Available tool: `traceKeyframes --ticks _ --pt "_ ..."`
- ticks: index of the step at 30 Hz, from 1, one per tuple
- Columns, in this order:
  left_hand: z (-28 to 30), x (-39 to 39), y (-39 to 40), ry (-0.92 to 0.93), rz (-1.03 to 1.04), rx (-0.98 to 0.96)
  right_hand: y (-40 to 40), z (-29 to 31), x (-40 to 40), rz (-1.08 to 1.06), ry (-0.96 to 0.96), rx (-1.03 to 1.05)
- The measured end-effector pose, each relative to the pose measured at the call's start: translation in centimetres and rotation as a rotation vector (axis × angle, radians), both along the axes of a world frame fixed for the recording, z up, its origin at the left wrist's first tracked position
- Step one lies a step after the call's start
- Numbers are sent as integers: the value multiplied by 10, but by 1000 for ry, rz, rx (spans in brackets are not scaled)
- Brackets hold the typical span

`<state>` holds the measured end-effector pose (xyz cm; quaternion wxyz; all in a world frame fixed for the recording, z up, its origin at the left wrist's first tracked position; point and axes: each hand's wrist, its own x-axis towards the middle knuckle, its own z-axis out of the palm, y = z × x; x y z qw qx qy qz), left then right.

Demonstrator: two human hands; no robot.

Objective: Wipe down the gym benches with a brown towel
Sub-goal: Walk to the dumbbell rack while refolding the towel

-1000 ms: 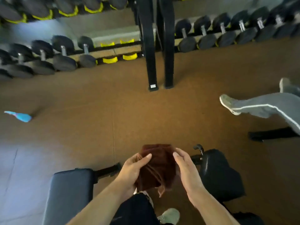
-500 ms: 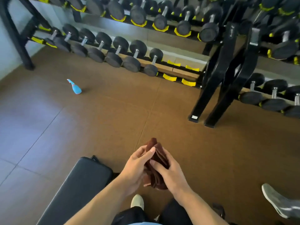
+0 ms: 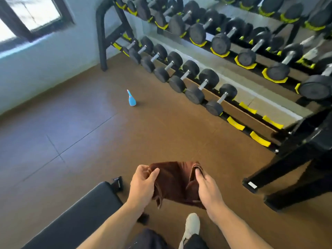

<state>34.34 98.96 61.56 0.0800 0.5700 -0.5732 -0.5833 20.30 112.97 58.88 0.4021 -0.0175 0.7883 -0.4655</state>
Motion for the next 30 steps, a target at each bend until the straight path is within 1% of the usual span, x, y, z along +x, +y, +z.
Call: traceKeyframes --ticks 1,3,4,6,9,12,14,15,17,18,19,21,23,24,25,27,30 --pt "3 -7 -9 5 53 -32 -8 -1 -22 -59 -57 -10" --pt "7 -18 -29 29 166 -70 -24 -5 -61 -237 -320 -70" --pt "10 -22 -40 45 220 -83 -32 -3 -78 -266 -436 -103" --pt "12 -26 -60 71 301 -103 -56 3 -104 -164 -528 -119" --pt "8 -28 -96 66 414 -95 -103 10 -119 -54 -469 -51" --pt "-9 -23 -142 42 572 -85 -161 11 -127 13 -442 -89" --pt "-22 -19 -176 20 638 -42 -203 13 -135 144 -356 -130" --pt "-29 -17 -192 5 643 -20 -226 14 -138 238 -276 -152" --pt "-39 -19 -223 -60 579 -71 -275 23 -141 480 -87 -180" --pt "-41 -23 -241 -71 500 -124 -300 28 -141 624 18 -193" --pt "-39 -30 -258 -30 403 -169 -326 34 -141 770 121 -186" --pt "-27 -50 -291 104 126 -187 -369 45 -140 1001 269 -177" --pt "-12 -78 -324 168 -134 -183 -405 55 -145 1101 371 -183" --pt "-6 -92 -340 170 -210 -200 -421 61 -150 1123 417 -178" --pt "-2 -106 -355 151 -249 -247 -436 66 -157 1137 447 -172" --pt "6 -129 -385 105 -282 -339 -463 73 -175 1161 440 -146" --pt "13 -162 -432 50 -367 -344 -503 73 -209 1176 394 -135"
